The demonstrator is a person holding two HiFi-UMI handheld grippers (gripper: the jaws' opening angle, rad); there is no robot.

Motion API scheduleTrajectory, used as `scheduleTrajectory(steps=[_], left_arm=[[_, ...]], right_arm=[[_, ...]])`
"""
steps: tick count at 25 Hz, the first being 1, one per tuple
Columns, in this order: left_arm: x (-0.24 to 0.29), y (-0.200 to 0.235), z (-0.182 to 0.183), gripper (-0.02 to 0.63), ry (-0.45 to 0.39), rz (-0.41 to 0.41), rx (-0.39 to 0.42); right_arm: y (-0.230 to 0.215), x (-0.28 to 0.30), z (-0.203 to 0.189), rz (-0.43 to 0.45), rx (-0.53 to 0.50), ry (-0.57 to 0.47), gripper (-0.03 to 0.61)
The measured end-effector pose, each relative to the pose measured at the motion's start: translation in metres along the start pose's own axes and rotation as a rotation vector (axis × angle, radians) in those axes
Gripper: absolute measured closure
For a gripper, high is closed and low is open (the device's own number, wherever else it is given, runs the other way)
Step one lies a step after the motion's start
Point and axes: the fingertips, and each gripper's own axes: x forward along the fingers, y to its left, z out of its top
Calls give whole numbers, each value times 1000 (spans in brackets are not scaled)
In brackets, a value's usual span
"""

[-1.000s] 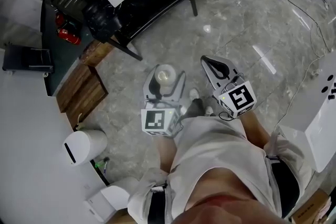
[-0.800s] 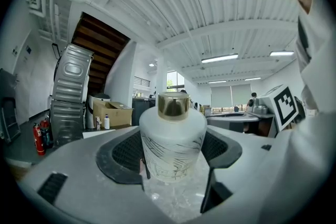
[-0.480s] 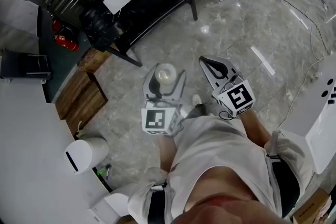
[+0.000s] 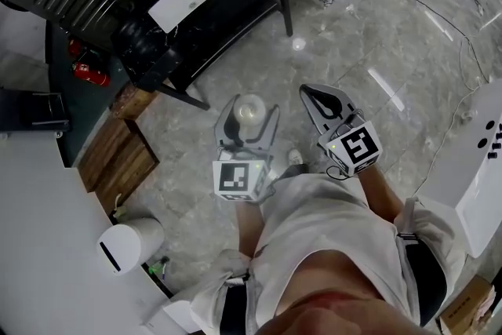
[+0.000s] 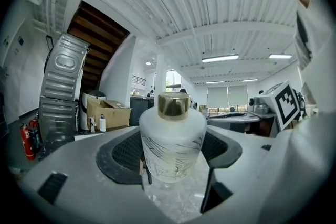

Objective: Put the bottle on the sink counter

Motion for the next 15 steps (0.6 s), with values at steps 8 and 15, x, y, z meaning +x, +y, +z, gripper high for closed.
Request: scheduleTrajectory(steps=[8,15], left_arm=[[25,34,2,285,4,-19,3],[45,52,-1,285,14,-24,-1]], right_arm=[[-14,36,1,-34,4,0,581],[-27,59,-2,-41,13,13,581]])
